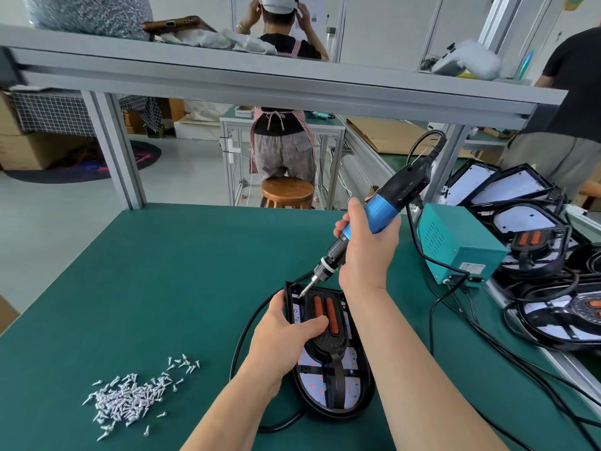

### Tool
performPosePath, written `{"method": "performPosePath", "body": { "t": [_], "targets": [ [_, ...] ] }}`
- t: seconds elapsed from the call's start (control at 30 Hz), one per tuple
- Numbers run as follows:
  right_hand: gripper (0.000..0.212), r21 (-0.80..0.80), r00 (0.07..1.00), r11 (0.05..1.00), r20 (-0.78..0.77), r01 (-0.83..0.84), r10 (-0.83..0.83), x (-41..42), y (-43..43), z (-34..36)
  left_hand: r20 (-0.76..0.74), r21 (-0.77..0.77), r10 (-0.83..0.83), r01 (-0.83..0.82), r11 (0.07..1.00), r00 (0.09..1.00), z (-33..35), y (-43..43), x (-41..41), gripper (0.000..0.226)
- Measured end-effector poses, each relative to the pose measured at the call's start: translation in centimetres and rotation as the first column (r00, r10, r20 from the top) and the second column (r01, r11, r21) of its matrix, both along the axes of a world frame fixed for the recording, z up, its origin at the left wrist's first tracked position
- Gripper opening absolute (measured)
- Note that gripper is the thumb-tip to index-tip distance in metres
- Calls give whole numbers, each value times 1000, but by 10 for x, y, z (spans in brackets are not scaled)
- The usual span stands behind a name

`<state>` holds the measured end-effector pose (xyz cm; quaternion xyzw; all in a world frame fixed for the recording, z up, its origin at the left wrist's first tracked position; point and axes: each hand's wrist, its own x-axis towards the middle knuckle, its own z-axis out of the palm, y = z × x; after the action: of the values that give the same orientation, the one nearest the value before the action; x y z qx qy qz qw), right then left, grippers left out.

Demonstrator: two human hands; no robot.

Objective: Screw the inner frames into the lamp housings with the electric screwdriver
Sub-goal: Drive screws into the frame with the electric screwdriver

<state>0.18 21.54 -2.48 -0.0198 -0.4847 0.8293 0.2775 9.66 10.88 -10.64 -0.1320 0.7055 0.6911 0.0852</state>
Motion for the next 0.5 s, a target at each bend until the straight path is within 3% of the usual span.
{"method": "performPosePath", "body": {
  "t": [0.4, 0.5],
  "targets": [
    [20, 27, 1000, 1000, -14, -9, 10, -2, -6, -4, 1, 8, 12, -12, 1000, 1000, 5, 1, 2, 97],
    [21, 56, 1000, 998, -27, -12, 14, -2, -8, -5, 2, 15, 17, -17, 1000, 1000, 5, 2, 2, 96]
  ]
}}
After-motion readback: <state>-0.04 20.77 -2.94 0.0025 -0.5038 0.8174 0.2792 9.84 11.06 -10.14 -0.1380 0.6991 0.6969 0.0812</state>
